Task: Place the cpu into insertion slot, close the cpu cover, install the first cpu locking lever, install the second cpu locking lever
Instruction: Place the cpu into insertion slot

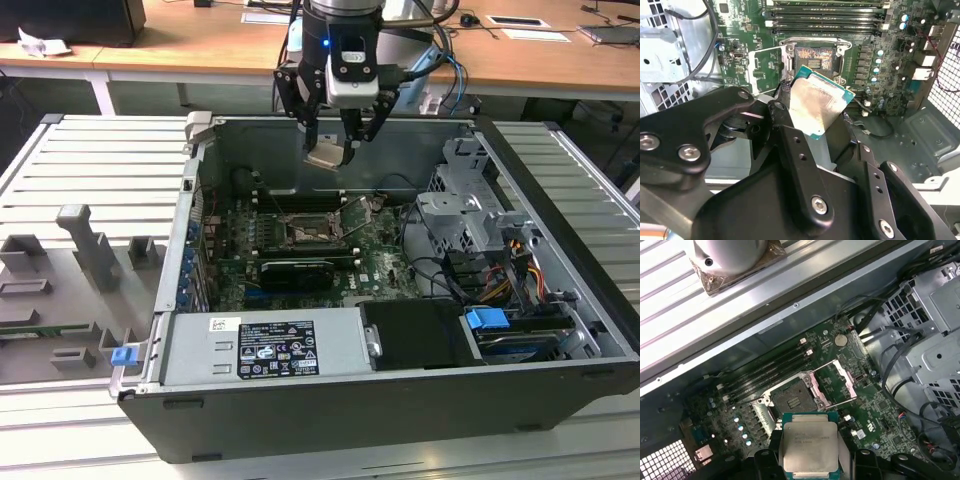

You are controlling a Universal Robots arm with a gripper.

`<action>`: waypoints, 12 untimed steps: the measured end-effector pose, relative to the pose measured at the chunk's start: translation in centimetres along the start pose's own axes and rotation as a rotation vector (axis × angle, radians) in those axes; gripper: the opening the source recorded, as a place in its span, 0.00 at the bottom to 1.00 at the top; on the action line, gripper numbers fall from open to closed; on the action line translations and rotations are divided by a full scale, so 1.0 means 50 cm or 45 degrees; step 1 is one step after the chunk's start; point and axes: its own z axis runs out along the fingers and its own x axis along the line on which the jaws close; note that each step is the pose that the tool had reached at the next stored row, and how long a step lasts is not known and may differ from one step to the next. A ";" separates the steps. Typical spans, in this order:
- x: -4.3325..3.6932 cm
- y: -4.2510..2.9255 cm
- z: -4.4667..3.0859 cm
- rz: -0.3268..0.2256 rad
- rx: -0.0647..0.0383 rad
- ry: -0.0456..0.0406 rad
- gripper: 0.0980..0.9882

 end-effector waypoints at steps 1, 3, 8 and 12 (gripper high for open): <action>0.000 0.000 0.000 0.002 0.000 0.000 0.48; 0.000 0.000 0.001 0.008 0.000 -0.001 0.48; 0.000 0.000 0.005 0.078 -0.002 -0.006 0.48; 0.000 -0.001 0.008 0.211 -0.004 -0.017 0.48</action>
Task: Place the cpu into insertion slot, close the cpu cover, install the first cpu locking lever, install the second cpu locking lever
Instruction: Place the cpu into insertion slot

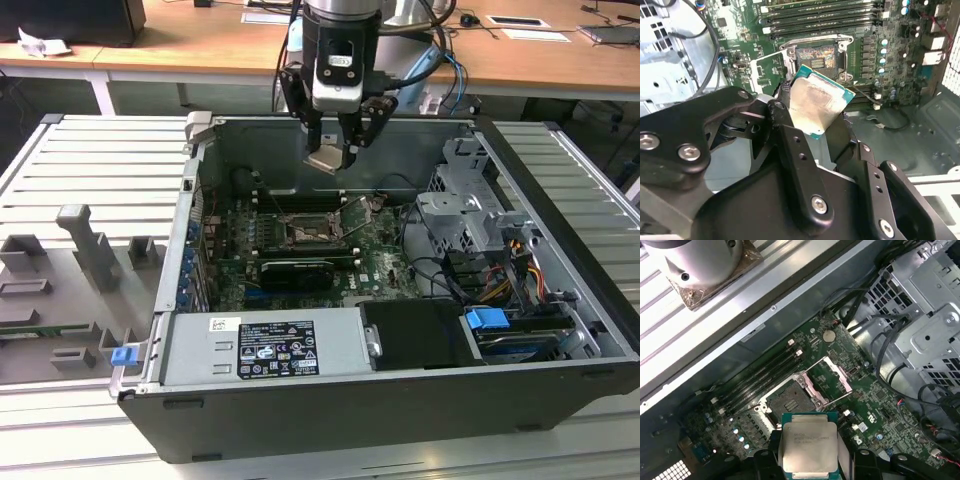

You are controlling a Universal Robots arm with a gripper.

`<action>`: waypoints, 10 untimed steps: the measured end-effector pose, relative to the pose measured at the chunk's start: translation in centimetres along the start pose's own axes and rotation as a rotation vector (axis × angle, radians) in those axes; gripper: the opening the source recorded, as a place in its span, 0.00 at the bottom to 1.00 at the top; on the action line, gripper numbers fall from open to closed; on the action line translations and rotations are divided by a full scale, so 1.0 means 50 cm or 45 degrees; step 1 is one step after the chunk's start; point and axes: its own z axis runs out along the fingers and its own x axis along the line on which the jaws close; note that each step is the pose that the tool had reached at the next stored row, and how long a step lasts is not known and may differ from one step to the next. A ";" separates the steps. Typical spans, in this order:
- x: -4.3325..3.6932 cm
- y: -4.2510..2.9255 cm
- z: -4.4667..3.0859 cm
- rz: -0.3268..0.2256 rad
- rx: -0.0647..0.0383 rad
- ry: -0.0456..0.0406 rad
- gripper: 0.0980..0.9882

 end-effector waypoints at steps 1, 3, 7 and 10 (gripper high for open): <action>0.000 0.000 0.000 0.013 0.000 -0.001 0.48; 0.000 0.000 0.003 0.022 -0.001 -0.002 0.48; 0.000 -0.001 0.009 0.028 -0.001 -0.002 0.48; 0.000 -0.001 0.014 0.053 -0.001 -0.004 0.48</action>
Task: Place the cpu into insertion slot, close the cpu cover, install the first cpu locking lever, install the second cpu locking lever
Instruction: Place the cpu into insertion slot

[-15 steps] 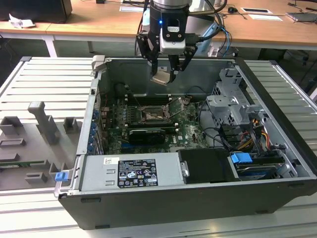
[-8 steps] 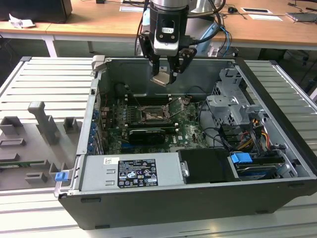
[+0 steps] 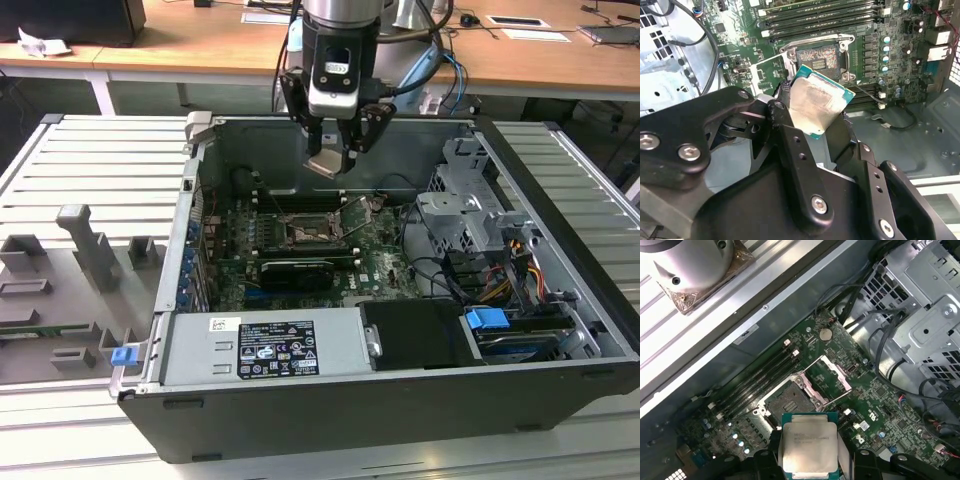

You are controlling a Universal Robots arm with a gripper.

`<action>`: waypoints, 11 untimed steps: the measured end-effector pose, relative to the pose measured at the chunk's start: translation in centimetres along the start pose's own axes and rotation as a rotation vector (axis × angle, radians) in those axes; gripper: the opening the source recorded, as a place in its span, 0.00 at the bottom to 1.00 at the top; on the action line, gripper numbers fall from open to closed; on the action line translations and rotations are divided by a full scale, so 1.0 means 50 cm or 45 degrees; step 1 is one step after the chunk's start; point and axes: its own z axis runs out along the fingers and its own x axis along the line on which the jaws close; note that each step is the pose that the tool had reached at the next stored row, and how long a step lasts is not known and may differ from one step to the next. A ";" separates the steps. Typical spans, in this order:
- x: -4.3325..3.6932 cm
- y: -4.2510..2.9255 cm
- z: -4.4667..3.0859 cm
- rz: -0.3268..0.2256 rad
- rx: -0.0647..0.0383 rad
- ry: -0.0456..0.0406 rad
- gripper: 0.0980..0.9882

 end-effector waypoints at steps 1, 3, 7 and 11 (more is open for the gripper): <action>0.000 0.000 0.001 0.022 0.000 -0.002 0.48; 0.000 0.000 0.004 0.083 -0.002 -0.007 0.48; 0.000 -0.001 0.009 0.177 -0.003 -0.014 0.48; 0.000 -0.001 0.010 0.205 -0.004 -0.016 0.48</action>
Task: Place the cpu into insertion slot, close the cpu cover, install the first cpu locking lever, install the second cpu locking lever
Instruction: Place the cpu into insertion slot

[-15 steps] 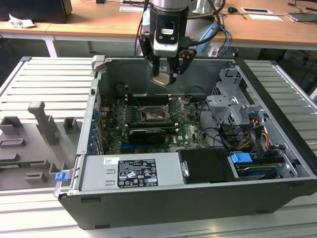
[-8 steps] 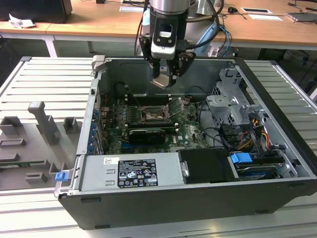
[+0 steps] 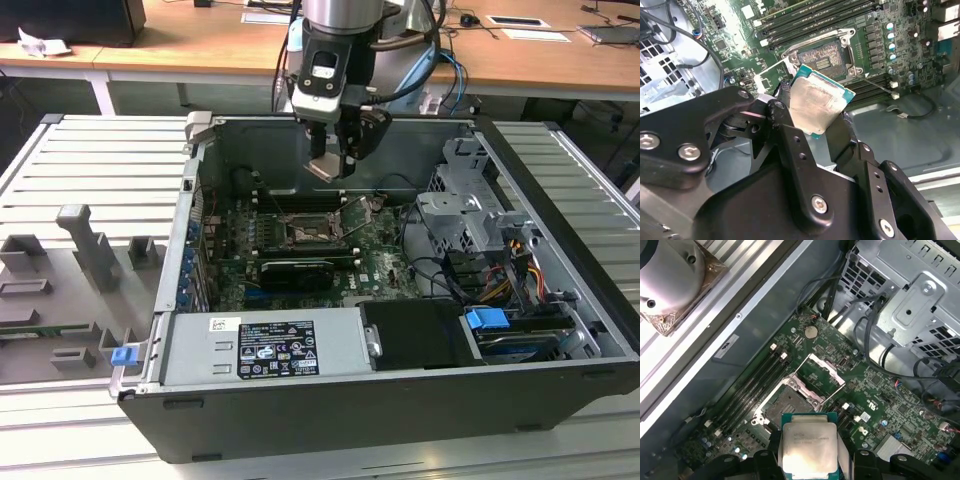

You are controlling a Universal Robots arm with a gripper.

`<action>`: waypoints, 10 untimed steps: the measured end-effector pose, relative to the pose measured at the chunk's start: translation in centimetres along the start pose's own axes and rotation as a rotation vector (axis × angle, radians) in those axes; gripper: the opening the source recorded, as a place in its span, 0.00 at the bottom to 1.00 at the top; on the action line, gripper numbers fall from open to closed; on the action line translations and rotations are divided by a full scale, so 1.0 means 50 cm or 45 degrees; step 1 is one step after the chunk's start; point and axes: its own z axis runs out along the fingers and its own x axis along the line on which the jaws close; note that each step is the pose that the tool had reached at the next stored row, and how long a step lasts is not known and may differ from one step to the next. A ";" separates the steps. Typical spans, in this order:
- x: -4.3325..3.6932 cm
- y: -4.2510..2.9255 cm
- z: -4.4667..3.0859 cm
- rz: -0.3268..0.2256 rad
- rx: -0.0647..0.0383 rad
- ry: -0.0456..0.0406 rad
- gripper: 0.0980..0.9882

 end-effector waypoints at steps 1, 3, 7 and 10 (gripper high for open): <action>0.000 0.000 0.000 0.002 0.000 0.000 0.48; 0.000 0.000 0.002 0.002 0.000 0.000 0.48; 0.000 0.000 0.005 0.002 0.000 0.000 0.48; 0.000 -0.001 0.007 0.003 0.000 0.000 0.48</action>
